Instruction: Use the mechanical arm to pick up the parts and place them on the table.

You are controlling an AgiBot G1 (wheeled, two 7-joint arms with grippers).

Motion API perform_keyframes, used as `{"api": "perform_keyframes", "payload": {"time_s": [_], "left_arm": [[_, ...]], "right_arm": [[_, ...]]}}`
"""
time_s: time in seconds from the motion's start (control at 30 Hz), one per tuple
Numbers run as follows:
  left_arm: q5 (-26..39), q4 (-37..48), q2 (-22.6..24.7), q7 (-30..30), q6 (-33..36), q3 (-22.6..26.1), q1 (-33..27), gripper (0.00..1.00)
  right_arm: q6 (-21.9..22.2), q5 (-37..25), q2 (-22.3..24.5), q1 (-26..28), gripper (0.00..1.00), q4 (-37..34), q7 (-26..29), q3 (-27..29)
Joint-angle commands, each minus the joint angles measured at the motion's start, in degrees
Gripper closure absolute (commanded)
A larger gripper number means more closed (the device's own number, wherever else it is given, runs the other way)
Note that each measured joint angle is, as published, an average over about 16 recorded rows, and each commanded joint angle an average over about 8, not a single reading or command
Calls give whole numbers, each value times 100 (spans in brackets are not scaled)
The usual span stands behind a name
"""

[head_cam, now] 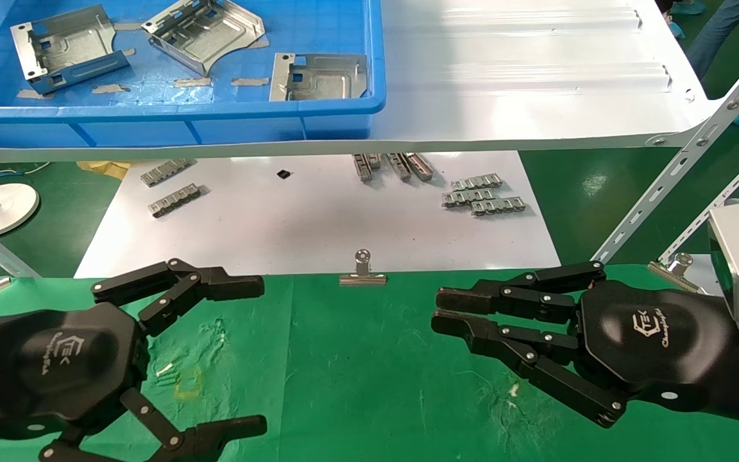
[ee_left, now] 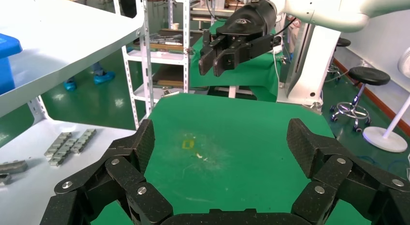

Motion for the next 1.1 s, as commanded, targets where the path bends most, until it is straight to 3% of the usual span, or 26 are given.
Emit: {"api": "perform_keyframes", "payload": {"time_s": [0.03,1.1], "left_arm": [[0,0,0,0,0,0,0,0],[0,0,0,0,0,0,0,0]], "right_arm": [[0,0,0,0,100,0,0,0],[0,0,0,0,100,0,0,0]]}}
